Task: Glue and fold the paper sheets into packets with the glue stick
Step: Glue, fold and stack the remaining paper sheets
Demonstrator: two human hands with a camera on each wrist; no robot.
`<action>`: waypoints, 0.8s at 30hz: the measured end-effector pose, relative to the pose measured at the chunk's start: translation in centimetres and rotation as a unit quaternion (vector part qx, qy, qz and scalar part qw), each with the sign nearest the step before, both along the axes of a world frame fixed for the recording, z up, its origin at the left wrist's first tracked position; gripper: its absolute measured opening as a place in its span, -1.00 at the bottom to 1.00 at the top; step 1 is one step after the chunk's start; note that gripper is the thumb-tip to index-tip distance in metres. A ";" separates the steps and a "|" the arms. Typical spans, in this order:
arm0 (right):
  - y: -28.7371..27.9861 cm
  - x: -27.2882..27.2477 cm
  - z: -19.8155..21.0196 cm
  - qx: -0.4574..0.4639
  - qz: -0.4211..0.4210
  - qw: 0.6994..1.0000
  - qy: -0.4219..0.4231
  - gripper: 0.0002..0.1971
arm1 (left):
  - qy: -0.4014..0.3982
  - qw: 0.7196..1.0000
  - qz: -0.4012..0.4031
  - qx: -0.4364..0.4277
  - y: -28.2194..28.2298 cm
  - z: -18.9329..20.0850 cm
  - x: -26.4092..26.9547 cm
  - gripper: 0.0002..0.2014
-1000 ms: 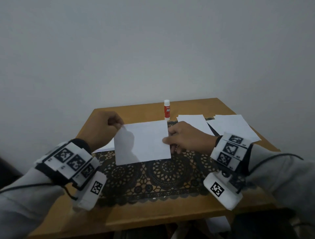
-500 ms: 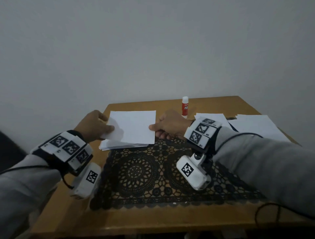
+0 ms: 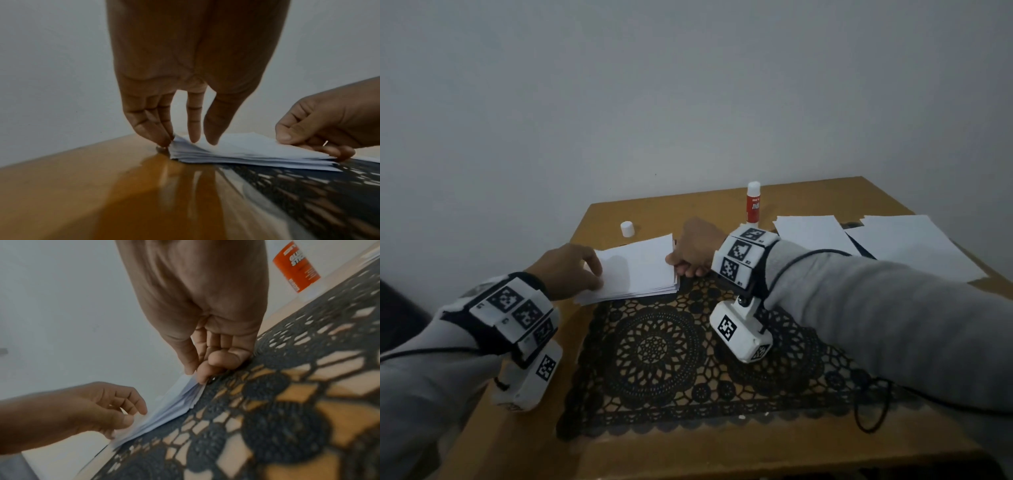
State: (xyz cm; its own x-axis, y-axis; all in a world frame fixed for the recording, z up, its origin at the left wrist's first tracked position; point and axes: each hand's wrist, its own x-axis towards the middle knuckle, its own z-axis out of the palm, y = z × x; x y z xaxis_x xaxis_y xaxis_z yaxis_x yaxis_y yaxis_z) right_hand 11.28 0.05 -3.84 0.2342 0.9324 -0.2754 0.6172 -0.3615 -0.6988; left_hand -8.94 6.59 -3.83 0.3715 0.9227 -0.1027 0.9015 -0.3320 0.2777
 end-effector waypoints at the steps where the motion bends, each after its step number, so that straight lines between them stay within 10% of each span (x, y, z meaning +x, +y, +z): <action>1: -0.2 0.2 0.1 0.008 -0.004 1.000 -0.003 -0.79 | 0.017 1.000 -0.007 -0.006 -0.2 0.0 0.0 -0.87; 8: -5.7 4.4 1.8 0.134 0.027 0.976 -0.172 -0.85 | 0.090 0.995 -0.023 0.041 -1.9 0.9 0.9 -0.69; 13: -11.3 10.7 1.7 0.142 0.022 0.925 -0.351 -0.86 | -0.007 0.981 -0.152 0.120 -5.7 2.3 5.5 -0.75; 24: -14.2 19.8 -0.4 0.138 -0.099 0.942 -0.291 -0.73 | 0.038 0.925 -0.373 0.062 -12.6 0.5 22.6 -0.52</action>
State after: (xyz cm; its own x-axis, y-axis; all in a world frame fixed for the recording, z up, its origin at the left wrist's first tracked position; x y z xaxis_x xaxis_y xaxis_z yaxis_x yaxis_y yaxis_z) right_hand 31.08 -14.19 -4.26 0.4478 0.8716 0.1996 0.8639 -0.3642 -0.3479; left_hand 13.69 -6.03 -3.30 0.9056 0.4189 -0.0656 0.4241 -0.8944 0.1421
